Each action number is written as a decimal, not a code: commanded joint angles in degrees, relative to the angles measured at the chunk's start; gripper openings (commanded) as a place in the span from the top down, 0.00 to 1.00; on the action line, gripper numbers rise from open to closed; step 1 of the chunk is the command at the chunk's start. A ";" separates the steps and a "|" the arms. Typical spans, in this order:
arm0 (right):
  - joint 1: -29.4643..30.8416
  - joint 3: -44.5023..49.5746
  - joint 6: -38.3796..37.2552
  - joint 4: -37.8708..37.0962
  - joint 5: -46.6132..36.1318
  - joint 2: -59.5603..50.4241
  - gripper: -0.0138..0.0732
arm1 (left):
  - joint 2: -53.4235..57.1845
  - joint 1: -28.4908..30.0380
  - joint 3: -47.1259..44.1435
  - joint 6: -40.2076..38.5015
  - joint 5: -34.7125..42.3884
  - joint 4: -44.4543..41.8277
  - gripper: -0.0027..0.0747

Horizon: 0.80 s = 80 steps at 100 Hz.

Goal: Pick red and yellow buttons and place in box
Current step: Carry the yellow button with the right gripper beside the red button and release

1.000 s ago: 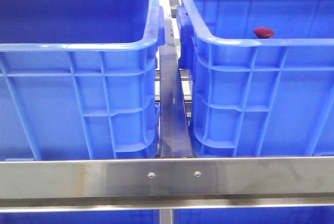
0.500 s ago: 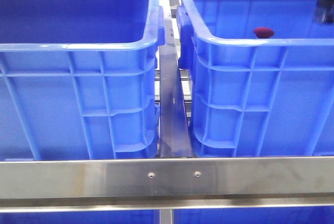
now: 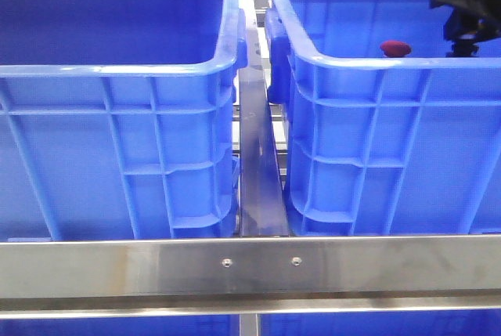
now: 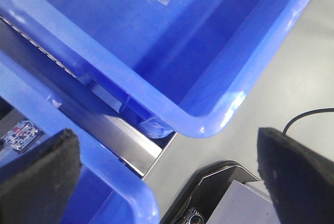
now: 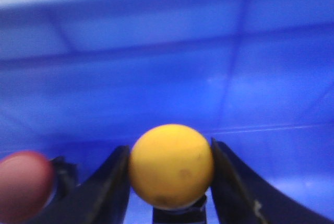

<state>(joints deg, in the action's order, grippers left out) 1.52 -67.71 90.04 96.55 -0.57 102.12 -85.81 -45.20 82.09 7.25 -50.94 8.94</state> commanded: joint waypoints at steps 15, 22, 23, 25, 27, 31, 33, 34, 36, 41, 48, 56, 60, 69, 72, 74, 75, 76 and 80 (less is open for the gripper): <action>2.06 -3.20 0.68 -1.56 -0.12 -1.55 0.56 | 2.52 -0.25 1.91 -0.04 3.56 1.28 0.14; 2.75 -4.09 0.68 -1.51 0.57 -0.84 0.56 | 2.52 -0.25 1.91 -0.04 3.75 1.28 0.14; 2.90 -4.21 0.68 -1.51 0.57 -0.70 0.56 | 2.52 -0.25 1.91 -0.04 3.75 1.28 0.14; 3.03 -4.57 0.68 -1.51 0.88 -0.51 0.56 | 2.52 -0.25 1.91 -0.04 3.83 1.28 0.14; 3.12 -4.85 0.68 -1.51 1.33 -0.11 0.56 | 2.52 -0.25 1.91 -0.04 3.83 1.28 0.14; 3.29 -5.34 0.68 -1.51 1.95 0.41 0.56 | 2.52 -0.25 1.91 -0.04 3.88 1.28 0.14; 3.37 -5.49 0.68 -1.51 2.29 0.80 0.56 | 2.52 -0.25 1.91 -0.04 3.97 1.28 0.14; 3.37 -5.54 0.68 -1.51 2.62 0.91 0.56 | 2.52 -0.25 1.91 -0.04 4.09 1.28 0.14; 3.37 -5.64 0.68 -1.51 2.92 0.99 0.56 | 2.52 -0.25 1.91 -0.04 4.10 1.28 0.14; 3.37 -5.75 0.68 -1.46 3.60 1.46 0.56 | 2.52 -0.25 1.91 -0.04 4.23 1.28 0.14; 3.37 -5.75 0.68 -1.38 3.71 1.75 0.56 | 2.52 -0.25 1.91 -0.04 4.33 1.28 0.14; 3.37 -5.75 0.68 -1.30 3.71 1.75 0.56 | 2.52 -0.25 1.91 -0.04 4.33 1.28 0.14; 3.37 -5.75 0.68 -1.30 3.65 1.75 0.56 | 2.52 -0.25 1.91 -0.04 4.33 1.28 0.14; 3.37 -5.75 0.68 -1.30 3.78 1.75 0.56 | 2.52 -0.25 1.91 -0.04 4.33 1.28 0.14; 3.37 -5.75 0.68 -1.30 3.83 1.75 0.56 | 2.52 -0.25 1.91 -0.04 4.46 1.28 0.14; 3.37 -5.75 0.68 -1.30 3.83 1.75 0.56 | 2.52 -0.25 1.91 -0.04 4.46 1.28 0.14; 3.37 -5.75 0.68 -1.30 3.83 1.75 0.56 | 2.52 -0.25 1.91 -0.04 4.46 1.28 0.14; 3.37 -5.75 0.68 -1.30 3.83 1.75 0.56 | 2.52 -0.25 1.91 -0.04 4.46 1.28 0.14; 3.37 -5.75 0.68 -1.30 3.83 1.75 0.56 | 2.52 -0.25 1.91 -0.04 4.46 1.28 0.14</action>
<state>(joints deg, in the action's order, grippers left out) 4.49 -71.48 90.04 95.40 1.84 106.99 -85.77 -45.20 82.09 7.25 -49.80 8.94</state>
